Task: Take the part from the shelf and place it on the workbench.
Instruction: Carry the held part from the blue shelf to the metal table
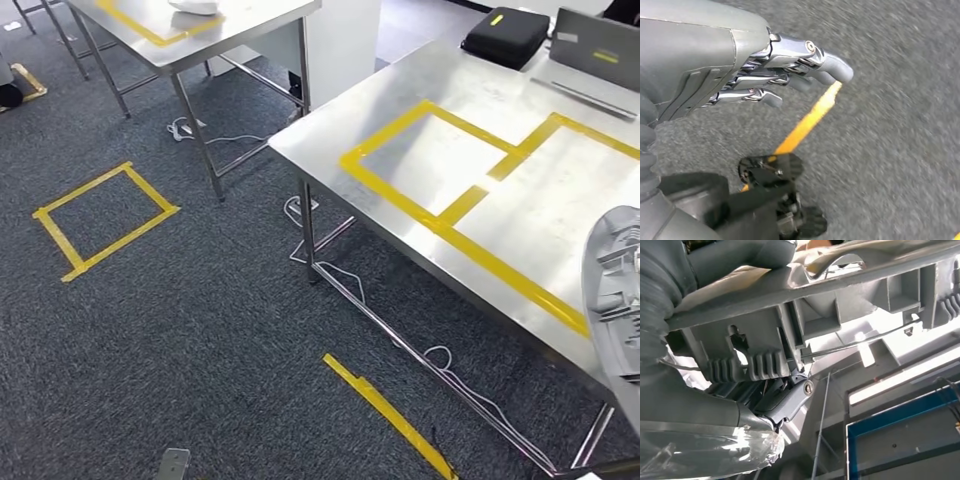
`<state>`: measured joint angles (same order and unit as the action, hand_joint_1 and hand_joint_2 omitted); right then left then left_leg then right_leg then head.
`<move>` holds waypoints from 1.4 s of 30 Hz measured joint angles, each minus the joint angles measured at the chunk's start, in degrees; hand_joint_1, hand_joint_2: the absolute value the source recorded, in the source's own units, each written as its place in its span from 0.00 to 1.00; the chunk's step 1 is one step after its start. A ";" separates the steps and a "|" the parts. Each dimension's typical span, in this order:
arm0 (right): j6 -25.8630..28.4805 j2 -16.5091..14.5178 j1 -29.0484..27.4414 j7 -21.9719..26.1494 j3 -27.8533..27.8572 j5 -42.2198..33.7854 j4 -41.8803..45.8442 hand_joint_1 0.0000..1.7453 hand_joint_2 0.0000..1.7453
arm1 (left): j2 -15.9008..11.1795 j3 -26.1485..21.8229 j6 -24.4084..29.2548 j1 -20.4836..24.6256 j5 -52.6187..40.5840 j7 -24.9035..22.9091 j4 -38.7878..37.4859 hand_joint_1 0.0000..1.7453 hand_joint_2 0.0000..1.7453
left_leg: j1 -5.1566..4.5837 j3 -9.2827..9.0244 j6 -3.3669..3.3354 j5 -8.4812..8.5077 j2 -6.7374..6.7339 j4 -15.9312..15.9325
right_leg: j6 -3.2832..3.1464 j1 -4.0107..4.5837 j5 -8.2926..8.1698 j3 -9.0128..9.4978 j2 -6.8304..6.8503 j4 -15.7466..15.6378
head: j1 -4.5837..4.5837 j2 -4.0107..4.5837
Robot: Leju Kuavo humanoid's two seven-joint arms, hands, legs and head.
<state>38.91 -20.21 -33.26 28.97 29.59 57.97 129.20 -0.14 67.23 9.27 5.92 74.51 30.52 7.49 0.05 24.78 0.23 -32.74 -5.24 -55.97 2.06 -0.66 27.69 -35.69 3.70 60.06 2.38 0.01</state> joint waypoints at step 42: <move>-8.04 -0.05 -2.46 -0.78 -1.16 3.73 -3.30 1.00 1.00 | -0.25 1.67 0.15 0.16 1.46 0.16 -0.30 0.00 1.00 | -1.29 14.53 -1.42 0.04 4.68 -14.89 | -2.59 0.53 4.32 5.30 -3.92 -0.17 | -0.57 -0.01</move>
<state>30.87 -20.26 -35.72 28.19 28.43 61.70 125.90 -0.39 68.90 9.42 6.08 75.97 30.69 7.19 -1.24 39.31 -1.19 -32.70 -0.55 -70.86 -0.53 -0.13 32.01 -30.38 -0.22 59.89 1.81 0.00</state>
